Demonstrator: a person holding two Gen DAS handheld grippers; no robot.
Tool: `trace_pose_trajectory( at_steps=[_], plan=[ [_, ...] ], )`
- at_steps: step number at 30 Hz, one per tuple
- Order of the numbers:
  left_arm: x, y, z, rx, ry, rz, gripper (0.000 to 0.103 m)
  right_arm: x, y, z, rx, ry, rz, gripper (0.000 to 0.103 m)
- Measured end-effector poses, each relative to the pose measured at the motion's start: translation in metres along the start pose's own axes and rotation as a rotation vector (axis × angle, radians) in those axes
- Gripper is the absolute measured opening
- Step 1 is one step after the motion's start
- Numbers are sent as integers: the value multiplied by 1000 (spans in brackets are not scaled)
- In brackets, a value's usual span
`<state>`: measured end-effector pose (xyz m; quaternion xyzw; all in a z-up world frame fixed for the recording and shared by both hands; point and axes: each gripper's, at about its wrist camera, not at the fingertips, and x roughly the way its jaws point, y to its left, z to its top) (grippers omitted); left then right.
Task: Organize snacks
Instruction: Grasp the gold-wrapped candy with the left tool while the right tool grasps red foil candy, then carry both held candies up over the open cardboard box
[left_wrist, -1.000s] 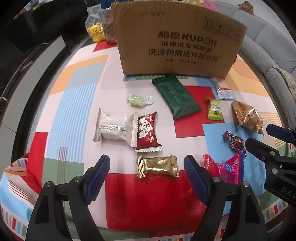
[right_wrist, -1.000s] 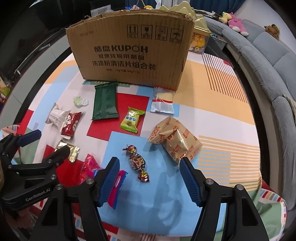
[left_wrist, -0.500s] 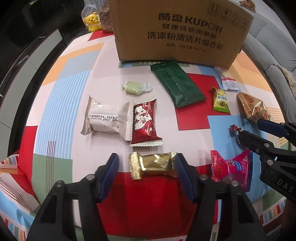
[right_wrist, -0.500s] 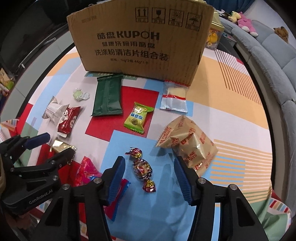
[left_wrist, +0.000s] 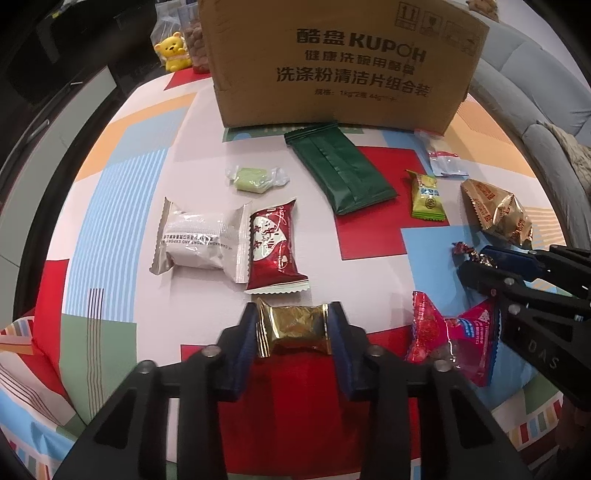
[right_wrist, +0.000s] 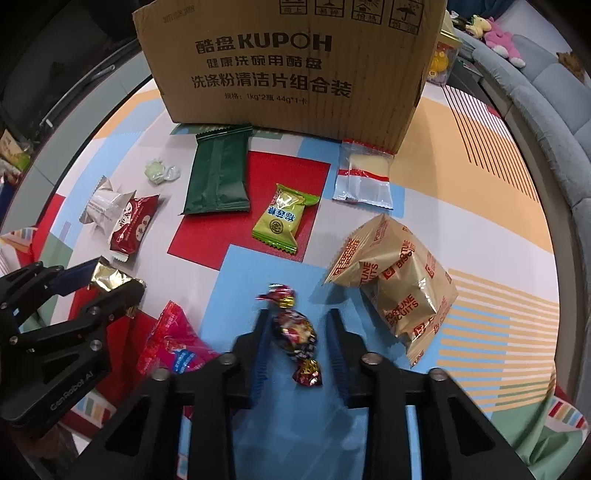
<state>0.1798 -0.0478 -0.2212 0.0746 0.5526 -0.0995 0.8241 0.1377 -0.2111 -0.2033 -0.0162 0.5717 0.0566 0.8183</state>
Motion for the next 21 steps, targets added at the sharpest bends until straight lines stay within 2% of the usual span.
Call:
trace_pose_trajectory(
  at_steps=[4,21],
  plan=[
    [-4,-2,-1,-1,-2,6,30,-1,-2,-1,15,-3,1,23],
    [-46,-3,1,8,-79,36,29,-45,-3,7,21,-104,-6,23]
  ],
)
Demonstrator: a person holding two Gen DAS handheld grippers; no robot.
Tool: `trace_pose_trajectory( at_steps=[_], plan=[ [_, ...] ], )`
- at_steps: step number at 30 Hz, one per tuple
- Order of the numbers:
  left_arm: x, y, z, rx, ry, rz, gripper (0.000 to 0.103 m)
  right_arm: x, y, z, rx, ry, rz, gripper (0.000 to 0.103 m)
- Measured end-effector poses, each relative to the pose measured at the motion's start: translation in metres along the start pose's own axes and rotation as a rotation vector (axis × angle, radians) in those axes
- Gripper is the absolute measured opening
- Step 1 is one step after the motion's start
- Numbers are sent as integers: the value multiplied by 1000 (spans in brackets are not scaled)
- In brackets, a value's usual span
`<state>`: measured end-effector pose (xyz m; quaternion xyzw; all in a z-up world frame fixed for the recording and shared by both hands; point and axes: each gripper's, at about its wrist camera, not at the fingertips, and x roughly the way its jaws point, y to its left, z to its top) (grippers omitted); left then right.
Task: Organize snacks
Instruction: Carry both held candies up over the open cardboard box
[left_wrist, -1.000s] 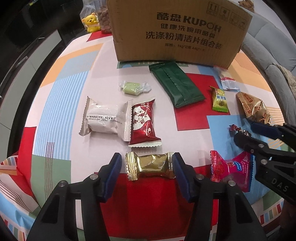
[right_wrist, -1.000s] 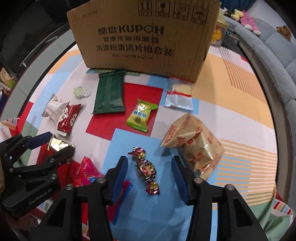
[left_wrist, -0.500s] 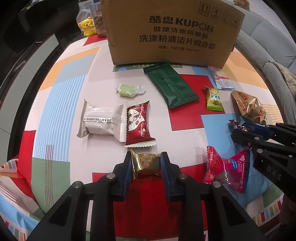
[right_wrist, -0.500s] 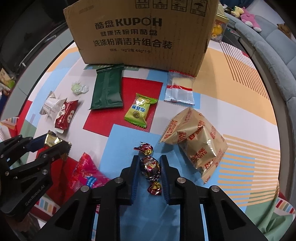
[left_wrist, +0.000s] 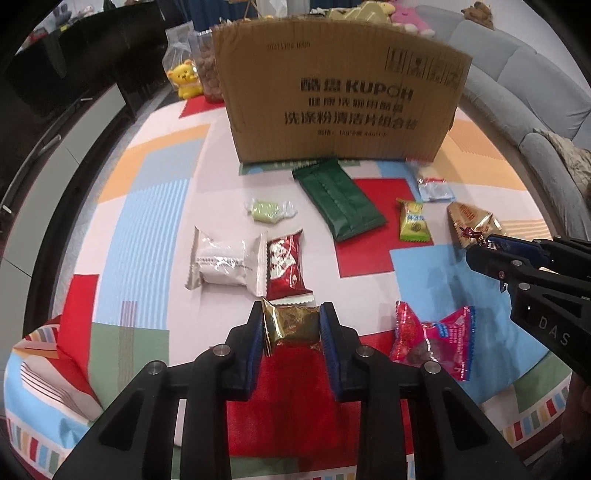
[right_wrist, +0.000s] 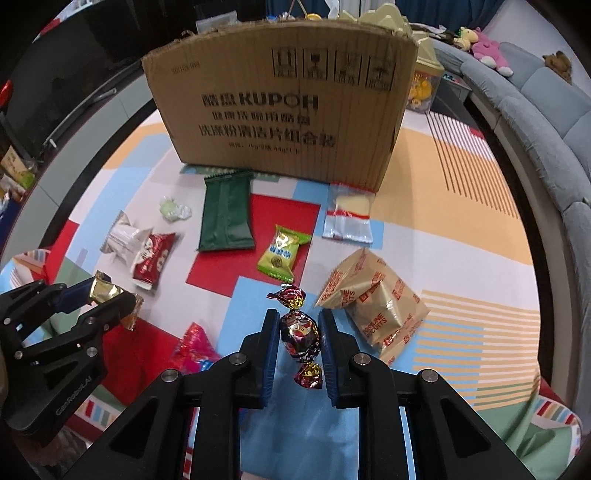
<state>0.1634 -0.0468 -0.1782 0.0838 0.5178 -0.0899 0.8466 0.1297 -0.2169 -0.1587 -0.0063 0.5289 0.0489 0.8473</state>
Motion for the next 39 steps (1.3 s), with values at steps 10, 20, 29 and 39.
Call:
trace_pose_trajectory(
  at_steps=[10,20,29,39],
  plan=[
    [-30,5,13,-9,-55,12,29,-30,5,12,-4,-62,-3,23],
    [-54,8,32,-26,-107,13,29,-54,4,26,11,-103,-8,23],
    [-73,10,57,-36,-159,17,29,-80,2,51,21,-167,-15,23],
    [-85,13,84,-48,-187,22,29,-94,1,73,22,-216,-23,23]
  ],
)
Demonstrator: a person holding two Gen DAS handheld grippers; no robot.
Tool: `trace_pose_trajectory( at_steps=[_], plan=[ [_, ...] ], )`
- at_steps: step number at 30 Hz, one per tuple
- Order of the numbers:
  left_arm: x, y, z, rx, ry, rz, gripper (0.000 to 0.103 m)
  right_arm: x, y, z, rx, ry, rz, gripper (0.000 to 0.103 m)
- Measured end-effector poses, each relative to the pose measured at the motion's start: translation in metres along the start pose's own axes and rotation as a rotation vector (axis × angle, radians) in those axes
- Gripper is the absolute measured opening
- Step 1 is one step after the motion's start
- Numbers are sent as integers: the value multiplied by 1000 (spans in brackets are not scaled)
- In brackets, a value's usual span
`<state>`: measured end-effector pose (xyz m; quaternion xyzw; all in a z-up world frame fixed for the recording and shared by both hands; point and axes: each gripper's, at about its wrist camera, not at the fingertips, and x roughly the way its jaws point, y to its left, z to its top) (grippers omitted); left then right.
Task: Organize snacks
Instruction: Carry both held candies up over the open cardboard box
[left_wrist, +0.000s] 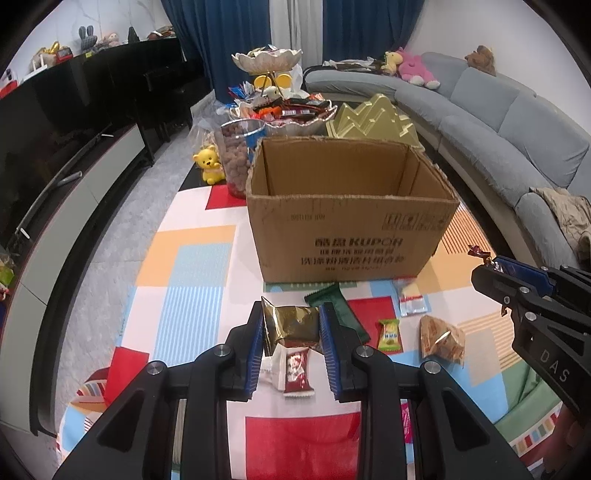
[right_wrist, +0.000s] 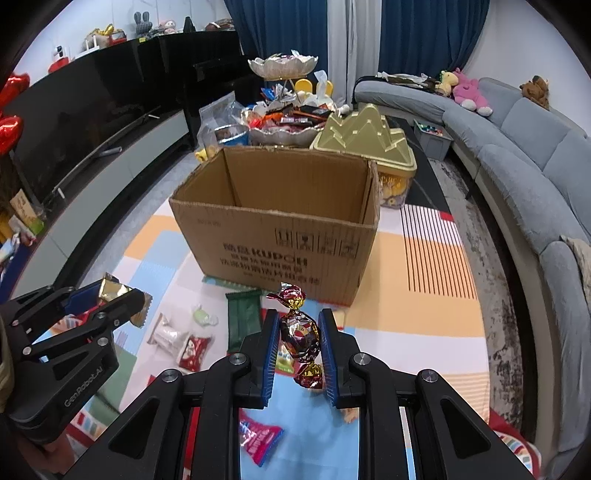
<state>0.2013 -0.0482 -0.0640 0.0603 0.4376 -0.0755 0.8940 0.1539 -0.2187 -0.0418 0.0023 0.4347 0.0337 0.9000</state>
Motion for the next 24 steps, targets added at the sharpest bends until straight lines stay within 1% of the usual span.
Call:
trace_pose_trajectory(
  at_steps=[7,14,24],
  plan=[
    [-3,3,25,-7,-21,-2,29,-5,2,22,-3,-39,-9,23],
    [-4,5,57,-12,-57,-1,29,-8,-2,49,4,-84,-25,23],
    [8,5,104,-18,-101,0,29,2,-11,91,28,-117,-43,23]
  ],
)
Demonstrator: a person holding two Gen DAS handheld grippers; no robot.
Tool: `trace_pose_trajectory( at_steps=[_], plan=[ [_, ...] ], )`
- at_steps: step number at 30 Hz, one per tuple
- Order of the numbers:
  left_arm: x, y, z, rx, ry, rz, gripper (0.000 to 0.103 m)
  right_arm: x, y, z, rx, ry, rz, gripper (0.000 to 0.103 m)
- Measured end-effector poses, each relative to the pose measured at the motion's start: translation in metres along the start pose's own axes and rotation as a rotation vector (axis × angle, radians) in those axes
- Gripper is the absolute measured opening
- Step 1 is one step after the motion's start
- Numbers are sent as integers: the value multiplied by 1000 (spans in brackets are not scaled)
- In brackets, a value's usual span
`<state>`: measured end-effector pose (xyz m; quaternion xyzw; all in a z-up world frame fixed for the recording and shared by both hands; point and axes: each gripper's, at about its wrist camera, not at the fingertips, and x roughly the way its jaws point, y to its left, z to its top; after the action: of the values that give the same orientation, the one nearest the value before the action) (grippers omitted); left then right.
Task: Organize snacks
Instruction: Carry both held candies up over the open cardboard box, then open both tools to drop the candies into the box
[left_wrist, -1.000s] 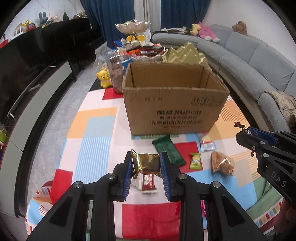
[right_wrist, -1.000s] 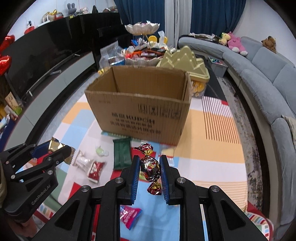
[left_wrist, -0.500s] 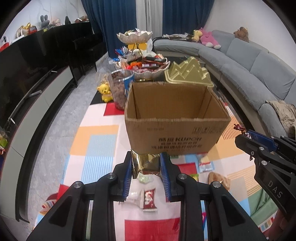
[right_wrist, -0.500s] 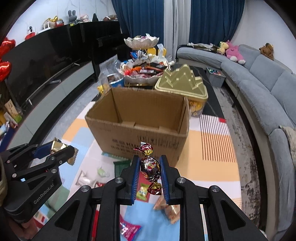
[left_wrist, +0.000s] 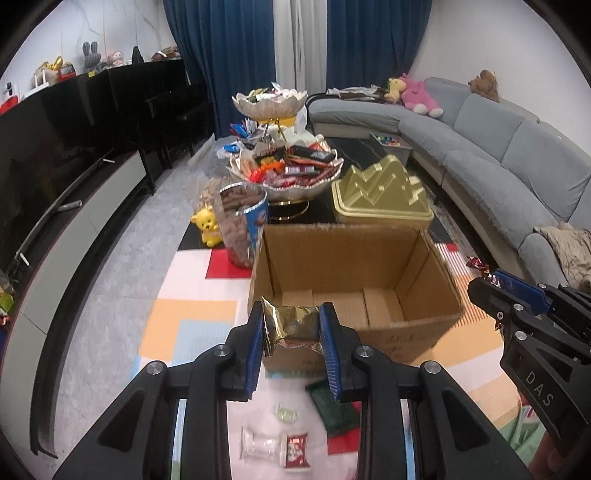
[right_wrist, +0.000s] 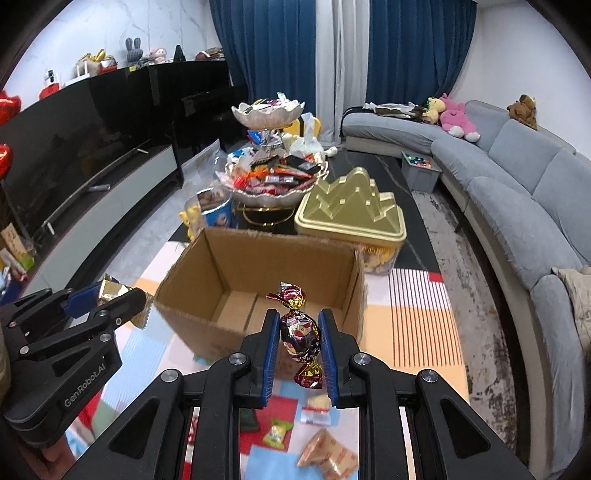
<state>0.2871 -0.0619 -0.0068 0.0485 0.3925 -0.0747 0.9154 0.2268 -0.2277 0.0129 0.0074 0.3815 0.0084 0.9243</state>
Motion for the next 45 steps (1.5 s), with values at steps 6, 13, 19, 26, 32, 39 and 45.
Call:
trace_pose_trajectory(
  at_steps=[6,13,19,26,32,39,45],
  plan=[
    [15,2,28,-3,-14,4,29,13,-5,25,3,-10,-15,23],
    [36,3,49,-7,-5,0,29,34,-7,40,1,7,-16,23],
    [53,3,59,-5,14,0,29,52,-7,44,-7,33,-27,23],
    [69,-3,62,0,39,-7,29,70,-10,48,-9,62,-31,23],
    [77,-6,59,2,59,-13,30,76,-12,47,-6,79,-26,23],
    [75,-6,58,5,56,-3,42,77,-12,47,-3,83,-17,28],
    [70,-1,59,4,45,21,64,70,-15,49,19,58,-27,61]
  ],
)
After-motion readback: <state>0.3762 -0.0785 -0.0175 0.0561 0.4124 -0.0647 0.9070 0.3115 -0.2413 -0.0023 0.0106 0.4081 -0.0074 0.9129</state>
